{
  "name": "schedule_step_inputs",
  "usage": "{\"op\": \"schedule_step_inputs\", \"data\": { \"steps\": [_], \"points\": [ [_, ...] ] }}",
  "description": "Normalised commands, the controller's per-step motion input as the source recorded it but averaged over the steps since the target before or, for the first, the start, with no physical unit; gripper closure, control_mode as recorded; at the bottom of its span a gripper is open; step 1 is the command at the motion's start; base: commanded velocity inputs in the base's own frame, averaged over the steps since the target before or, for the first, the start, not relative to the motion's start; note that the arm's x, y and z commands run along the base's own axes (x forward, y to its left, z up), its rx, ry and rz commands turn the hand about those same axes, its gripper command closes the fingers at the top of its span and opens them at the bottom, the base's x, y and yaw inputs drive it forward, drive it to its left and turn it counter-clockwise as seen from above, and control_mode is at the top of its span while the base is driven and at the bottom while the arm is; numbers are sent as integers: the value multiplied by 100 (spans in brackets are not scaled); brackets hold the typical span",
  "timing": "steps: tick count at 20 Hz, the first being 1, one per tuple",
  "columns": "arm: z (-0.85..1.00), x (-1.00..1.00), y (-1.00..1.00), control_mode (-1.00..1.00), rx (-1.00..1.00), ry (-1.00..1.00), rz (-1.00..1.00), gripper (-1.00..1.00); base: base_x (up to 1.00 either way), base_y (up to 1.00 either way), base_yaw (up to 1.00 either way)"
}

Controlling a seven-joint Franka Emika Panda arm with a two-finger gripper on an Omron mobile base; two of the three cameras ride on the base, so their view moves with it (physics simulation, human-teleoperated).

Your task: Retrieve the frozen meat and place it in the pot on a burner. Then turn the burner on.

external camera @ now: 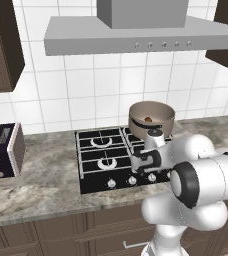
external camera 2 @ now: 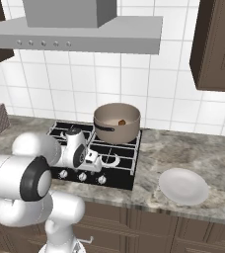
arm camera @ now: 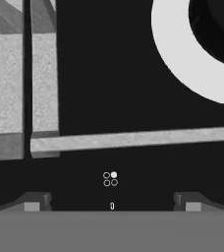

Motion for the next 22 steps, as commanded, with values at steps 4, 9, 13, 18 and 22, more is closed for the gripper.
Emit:
{"op": "schedule_step_inputs", "data": {
  "steps": [4, 9, 13, 18, 22],
  "points": [
    [-9, -37, 0, -100, 1, 0, 0, -100, 0, 0, 0],
    [-2, -45, 0, -100, 1, 0, 0, -100, 0, 0, 0],
    [0, -38, 0, -100, 0, 0, 0, -100, 0, 0, 0],
    [-7, -18, 0, -100, 0, 0, 0, -100, 0, 0, 0],
    [-28, -2, 0, -100, 0, 0, 0, -100, 0, 0, 0]
  ]
}}
